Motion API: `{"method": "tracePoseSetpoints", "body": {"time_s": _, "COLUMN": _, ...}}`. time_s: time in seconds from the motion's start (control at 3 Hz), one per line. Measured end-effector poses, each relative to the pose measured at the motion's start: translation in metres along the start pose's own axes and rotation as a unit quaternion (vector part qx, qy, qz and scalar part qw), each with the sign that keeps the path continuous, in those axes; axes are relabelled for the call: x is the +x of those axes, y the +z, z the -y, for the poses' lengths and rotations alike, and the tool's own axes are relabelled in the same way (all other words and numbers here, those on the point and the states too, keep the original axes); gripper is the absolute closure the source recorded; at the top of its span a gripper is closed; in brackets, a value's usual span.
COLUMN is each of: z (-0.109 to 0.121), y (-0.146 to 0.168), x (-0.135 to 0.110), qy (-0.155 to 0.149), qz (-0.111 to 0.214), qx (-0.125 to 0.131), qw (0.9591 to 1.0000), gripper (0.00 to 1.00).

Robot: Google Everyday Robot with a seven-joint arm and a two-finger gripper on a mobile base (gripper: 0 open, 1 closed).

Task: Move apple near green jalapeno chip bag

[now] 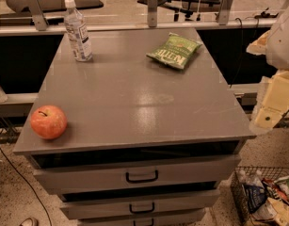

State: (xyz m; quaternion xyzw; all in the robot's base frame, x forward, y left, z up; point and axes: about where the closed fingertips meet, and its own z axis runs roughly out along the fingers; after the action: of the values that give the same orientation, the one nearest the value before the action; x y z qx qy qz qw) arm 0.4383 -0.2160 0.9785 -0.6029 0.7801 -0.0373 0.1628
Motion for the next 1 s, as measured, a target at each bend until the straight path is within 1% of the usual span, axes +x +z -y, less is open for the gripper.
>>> {"method": "tracePoseSetpoints", "body": {"time_s": 0.33, "z": 0.0, "y": 0.0, "x": 0.0, "qy": 0.0, "qz": 0.0, "qx": 0.0, "qw": 1.0, "gripper": 0.0}}
{"method": "tracePoseSetpoints", "body": {"time_s": 0.67, "z": -0.001, "y": 0.009, "x": -0.013, "qy": -0.007, "qz": 0.031, "qx": -0.01, "qw": 0.9994, "gripper": 0.0}}
{"method": "tracePoseSetpoints", "body": {"time_s": 1.0, "z": -0.004, "y": 0.048, "x": -0.067, "qy": -0.036, "qz": 0.12, "qx": -0.042, "qw": 0.9912, "gripper": 0.0}}
